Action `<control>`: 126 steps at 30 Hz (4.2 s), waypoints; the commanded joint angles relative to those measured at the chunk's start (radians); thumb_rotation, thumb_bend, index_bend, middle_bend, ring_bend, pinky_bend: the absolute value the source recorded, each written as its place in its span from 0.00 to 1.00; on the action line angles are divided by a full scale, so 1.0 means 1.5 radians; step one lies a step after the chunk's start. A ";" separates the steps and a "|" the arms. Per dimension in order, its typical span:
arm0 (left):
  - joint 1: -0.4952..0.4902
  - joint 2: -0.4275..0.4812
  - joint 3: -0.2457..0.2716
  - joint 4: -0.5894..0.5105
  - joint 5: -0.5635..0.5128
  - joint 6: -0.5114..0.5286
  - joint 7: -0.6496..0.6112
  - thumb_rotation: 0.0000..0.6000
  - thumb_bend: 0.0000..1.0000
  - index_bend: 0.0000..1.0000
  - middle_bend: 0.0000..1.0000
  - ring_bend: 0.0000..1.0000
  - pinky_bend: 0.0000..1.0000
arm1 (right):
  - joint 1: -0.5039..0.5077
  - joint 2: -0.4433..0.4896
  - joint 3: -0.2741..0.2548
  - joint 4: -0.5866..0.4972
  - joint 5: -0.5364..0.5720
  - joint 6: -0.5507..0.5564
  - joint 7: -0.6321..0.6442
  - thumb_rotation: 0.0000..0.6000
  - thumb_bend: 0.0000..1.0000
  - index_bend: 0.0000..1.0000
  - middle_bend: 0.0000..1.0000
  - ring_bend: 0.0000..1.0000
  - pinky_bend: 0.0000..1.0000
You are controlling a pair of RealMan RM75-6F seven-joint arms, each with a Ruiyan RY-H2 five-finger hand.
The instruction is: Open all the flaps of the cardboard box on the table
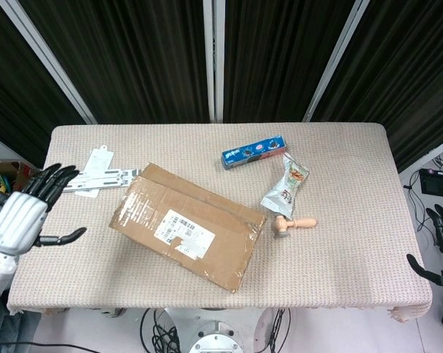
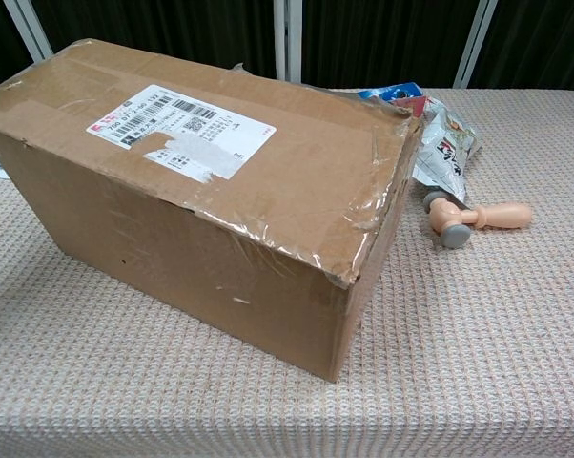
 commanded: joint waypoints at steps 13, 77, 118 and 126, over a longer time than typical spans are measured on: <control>-0.319 -0.071 -0.109 -0.009 -0.218 -0.369 -0.048 0.35 0.06 0.12 0.19 0.07 0.16 | -0.010 0.003 0.003 -0.002 0.009 0.016 -0.002 1.00 0.15 0.00 0.00 0.00 0.00; -0.240 0.132 -0.041 -0.176 -0.228 -0.339 -0.004 0.00 0.01 0.52 0.76 0.23 0.15 | 0.004 -0.008 0.015 0.030 0.002 0.009 0.045 1.00 0.15 0.00 0.00 0.00 0.00; 0.155 -0.014 0.132 0.090 0.000 0.101 -0.119 0.30 0.03 0.04 0.13 0.10 0.15 | 0.268 -0.016 0.050 -0.362 -0.126 -0.279 -0.375 1.00 0.07 0.00 0.00 0.00 0.00; 0.165 -0.050 0.131 0.132 0.004 0.121 -0.112 0.30 0.03 0.04 0.13 0.10 0.15 | 0.303 -0.121 0.037 -0.319 -0.097 -0.318 -0.440 1.00 0.07 0.00 0.00 0.00 0.00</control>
